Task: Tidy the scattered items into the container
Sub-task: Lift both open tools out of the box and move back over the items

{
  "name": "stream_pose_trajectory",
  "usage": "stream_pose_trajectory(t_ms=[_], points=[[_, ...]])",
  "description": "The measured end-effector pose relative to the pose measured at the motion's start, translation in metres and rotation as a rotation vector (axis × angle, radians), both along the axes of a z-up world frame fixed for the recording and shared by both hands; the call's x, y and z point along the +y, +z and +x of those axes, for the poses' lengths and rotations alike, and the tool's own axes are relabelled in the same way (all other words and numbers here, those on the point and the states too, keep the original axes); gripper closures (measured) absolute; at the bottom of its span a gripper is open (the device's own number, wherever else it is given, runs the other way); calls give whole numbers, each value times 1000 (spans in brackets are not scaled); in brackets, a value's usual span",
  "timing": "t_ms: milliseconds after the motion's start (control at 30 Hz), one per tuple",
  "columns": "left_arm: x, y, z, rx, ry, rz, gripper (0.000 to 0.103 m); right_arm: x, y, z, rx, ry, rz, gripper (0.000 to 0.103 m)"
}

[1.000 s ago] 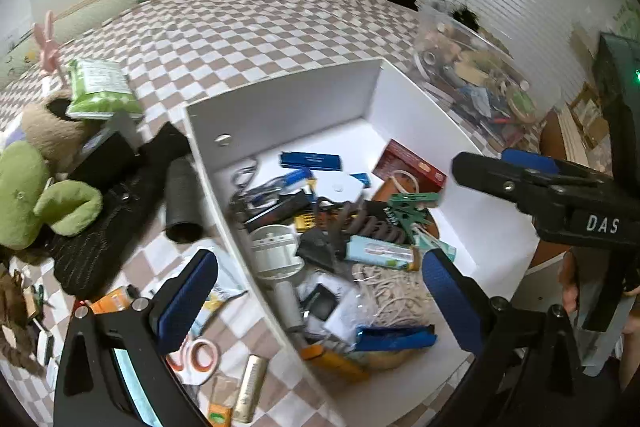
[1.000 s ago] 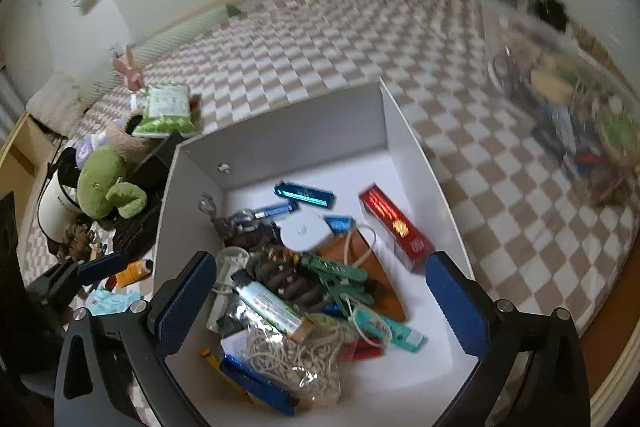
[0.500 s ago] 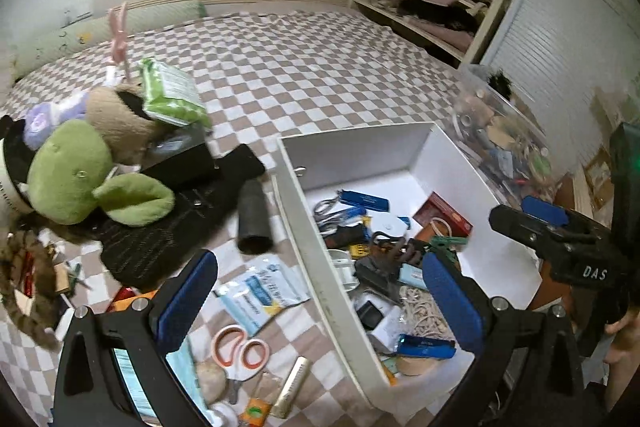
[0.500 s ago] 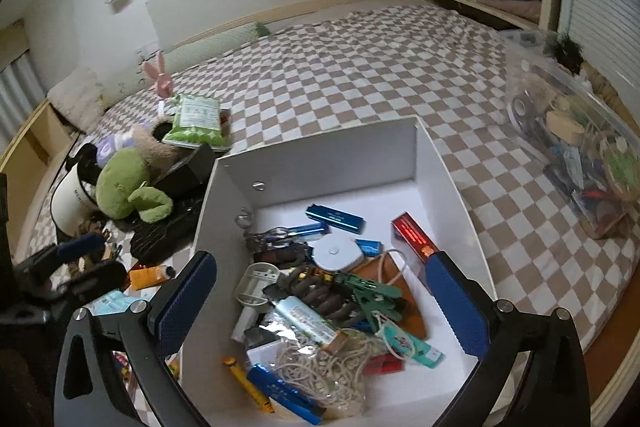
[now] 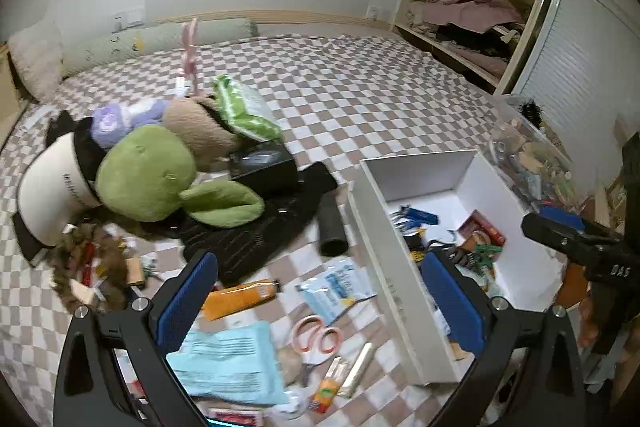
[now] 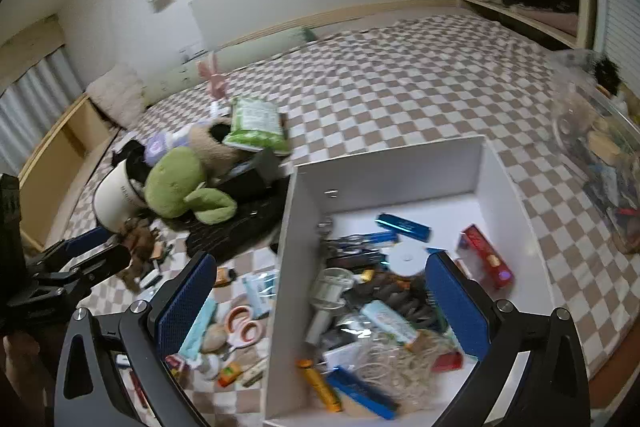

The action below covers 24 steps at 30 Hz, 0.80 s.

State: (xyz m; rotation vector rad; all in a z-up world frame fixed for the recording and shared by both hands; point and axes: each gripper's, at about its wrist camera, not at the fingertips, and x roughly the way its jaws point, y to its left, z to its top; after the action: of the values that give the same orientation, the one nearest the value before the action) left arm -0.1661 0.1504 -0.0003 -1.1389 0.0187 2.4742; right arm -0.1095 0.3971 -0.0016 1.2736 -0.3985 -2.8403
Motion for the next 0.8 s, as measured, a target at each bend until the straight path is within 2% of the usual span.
stream_pose_trajectory(t_ms=[400,500,633,800], points=[[-60,-5,20,20,17,-94,0,-71,-12,-9,-51,156,65,0],[-72,-12,26,5,12,-107,0,-88,-16,-9,-77,189,88,0],[-81,-23,32,-20,4,-141,0,-109,-26,-11,-117,279,60,0],[-90,-43,37,-62,-12,-192,0,-135,-41,-10,-157,355,94,0]])
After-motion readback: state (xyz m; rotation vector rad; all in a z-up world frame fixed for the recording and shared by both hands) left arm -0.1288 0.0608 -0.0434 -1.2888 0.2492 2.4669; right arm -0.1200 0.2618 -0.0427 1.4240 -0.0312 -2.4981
